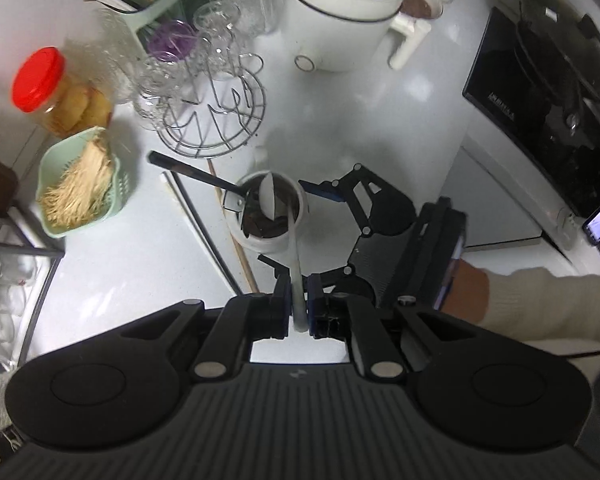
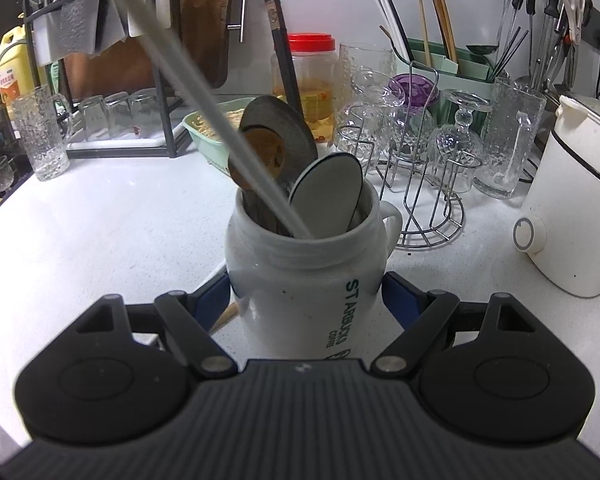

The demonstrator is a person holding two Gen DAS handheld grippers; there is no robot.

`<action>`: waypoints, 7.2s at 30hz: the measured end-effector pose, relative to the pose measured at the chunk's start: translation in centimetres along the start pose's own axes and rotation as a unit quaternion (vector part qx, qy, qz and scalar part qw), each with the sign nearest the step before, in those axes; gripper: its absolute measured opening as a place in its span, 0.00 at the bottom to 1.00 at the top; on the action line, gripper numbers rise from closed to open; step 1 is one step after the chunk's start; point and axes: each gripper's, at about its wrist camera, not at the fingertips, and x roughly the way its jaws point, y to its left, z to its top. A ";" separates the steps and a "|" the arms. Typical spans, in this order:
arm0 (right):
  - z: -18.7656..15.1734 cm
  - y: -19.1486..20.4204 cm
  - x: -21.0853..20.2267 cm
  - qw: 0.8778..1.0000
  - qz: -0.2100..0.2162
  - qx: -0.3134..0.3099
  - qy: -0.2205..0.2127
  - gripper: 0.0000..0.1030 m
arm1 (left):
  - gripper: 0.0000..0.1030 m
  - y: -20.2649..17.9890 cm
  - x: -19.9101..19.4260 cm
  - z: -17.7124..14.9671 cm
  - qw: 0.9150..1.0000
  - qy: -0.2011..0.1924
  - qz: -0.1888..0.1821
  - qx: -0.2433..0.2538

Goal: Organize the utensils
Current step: 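Lower the white chopstick into the mug, then open the left tool to release the white chopstick in the mug, then move the left tool toward the black and wooden chopsticks on the counter, then close the left tool on the wooden chopstick, then lift the wooden chopstick and carry it over the mug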

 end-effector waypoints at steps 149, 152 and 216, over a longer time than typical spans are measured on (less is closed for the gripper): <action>-1.8 0.5 -4.2 0.999 0.024 -0.001 -0.035 0.85 | 0.14 -0.8 20.6 -27.2 0.925 -0.119 -0.055 -0.356; -1.8 0.5 -4.3 0.999 0.024 -0.002 -0.035 0.85 | 0.08 -0.6 19.9 -27.0 0.929 -0.114 -0.055 -0.347; -0.7 1.7 -2.8 1.000 -0.001 0.009 -0.029 0.85 | 0.07 2.4 -9.3 -19.9 0.950 0.071 -0.213 -0.215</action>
